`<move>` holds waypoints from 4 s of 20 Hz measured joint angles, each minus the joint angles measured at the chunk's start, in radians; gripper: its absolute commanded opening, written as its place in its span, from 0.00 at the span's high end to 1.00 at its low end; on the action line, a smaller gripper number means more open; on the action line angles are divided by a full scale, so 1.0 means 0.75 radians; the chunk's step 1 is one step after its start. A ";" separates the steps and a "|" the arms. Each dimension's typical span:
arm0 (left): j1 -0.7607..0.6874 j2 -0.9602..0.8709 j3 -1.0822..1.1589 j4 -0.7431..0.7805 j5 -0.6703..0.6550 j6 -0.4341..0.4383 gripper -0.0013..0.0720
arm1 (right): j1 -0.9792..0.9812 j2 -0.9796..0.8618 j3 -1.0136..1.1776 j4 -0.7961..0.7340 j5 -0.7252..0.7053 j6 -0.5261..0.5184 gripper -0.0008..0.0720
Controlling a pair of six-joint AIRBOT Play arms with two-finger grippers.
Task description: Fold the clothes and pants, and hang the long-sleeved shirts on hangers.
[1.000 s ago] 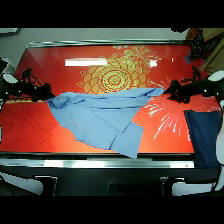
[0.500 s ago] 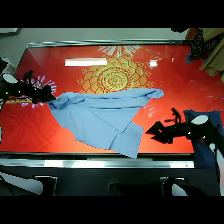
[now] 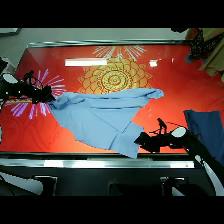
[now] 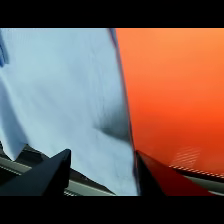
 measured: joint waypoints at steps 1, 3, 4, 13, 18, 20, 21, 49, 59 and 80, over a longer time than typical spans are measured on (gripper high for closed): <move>0.000 -0.001 0.000 0.000 -0.001 0.000 0.95 | 0.008 -0.003 -0.002 0.003 -0.013 0.012 0.37; 0.000 -0.001 0.000 0.000 -0.001 0.000 0.95 | 0.018 -0.017 -0.006 0.010 -0.040 0.023 0.51; 0.000 -0.001 0.000 0.000 -0.001 0.000 0.95 | 0.021 -0.027 -0.007 0.030 -0.052 0.010 0.57; 0.008 0.030 0.009 0.000 -0.039 0.000 0.95 | -0.002 0.024 0.113 0.232 -0.063 -0.148 0.94; 0.046 0.170 0.106 -0.001 -0.082 0.000 0.95 | -0.183 0.194 0.515 0.260 0.009 -0.130 0.94; 0.069 0.265 0.169 -0.002 -0.103 -0.007 0.95 | -0.279 0.254 0.728 0.254 0.042 -0.114 0.94; 0.082 0.319 0.201 -0.003 -0.111 -0.016 0.95 | -0.332 0.282 0.847 0.251 0.058 -0.100 0.94; 0.035 0.652 0.373 -0.142 0.044 -0.203 0.95 | -0.770 -0.008 2.001 -0.135 0.284 0.373 0.94; -0.129 0.187 0.373 -0.151 0.126 -0.187 0.95 | -0.671 -0.527 2.001 -0.047 0.555 0.227 0.94; -0.139 0.038 0.374 -0.037 0.131 -0.187 0.95 | -0.365 -0.940 2.001 -0.322 0.352 0.393 0.53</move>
